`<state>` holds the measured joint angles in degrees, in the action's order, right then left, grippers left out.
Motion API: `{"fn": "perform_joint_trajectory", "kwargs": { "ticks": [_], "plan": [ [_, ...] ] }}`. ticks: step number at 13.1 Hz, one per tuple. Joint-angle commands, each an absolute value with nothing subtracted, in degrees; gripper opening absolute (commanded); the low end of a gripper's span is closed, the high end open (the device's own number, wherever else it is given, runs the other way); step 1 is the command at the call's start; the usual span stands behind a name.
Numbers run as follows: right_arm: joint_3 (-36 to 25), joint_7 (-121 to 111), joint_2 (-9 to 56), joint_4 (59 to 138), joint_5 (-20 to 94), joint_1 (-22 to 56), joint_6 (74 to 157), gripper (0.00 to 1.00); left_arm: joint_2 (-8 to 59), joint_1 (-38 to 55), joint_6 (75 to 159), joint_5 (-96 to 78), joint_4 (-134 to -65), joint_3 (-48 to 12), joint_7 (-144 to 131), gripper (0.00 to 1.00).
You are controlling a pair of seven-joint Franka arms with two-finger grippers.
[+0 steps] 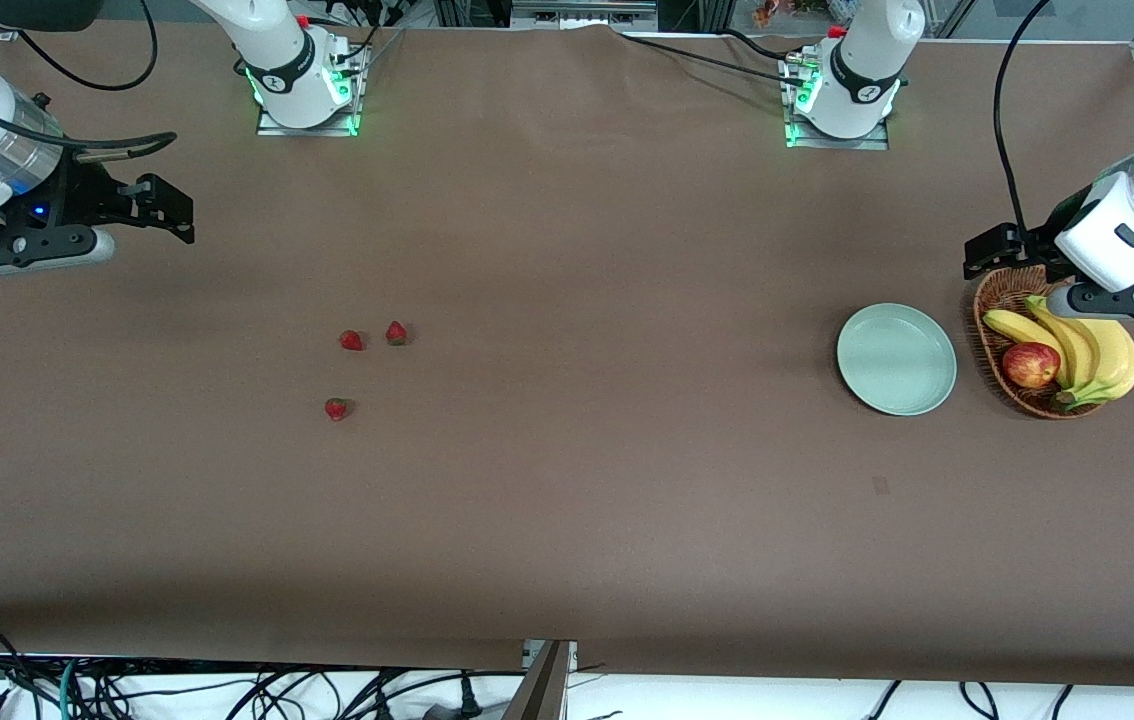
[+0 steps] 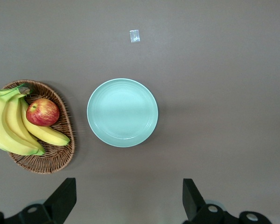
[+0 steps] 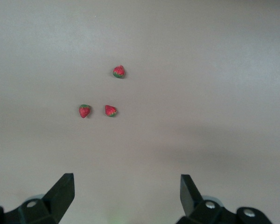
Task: Collect all strawberries into plate
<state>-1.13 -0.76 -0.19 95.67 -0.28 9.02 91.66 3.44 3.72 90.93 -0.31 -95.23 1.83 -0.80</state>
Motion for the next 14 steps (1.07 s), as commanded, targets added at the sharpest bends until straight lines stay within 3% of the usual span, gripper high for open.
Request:
{"fn": "perform_joint_trajectory", "kwargs": {
  "ticks": [1, 14],
  "plan": [
    [-0.97, -0.09, 0.70, 94.39, 0.44, 8.61, 90.09, 1.00, 3.34, 4.13, 90.88, -1.76, -94.40, 2.29, 0.87, 1.00],
    [-0.79, -0.26, 1.05, 95.27, 0.88, 8.61, 89.30, 1.00, 3.78, 4.39, 90.88, -1.85, -94.31, 2.29, 2.11, 1.00]
  ]
}}
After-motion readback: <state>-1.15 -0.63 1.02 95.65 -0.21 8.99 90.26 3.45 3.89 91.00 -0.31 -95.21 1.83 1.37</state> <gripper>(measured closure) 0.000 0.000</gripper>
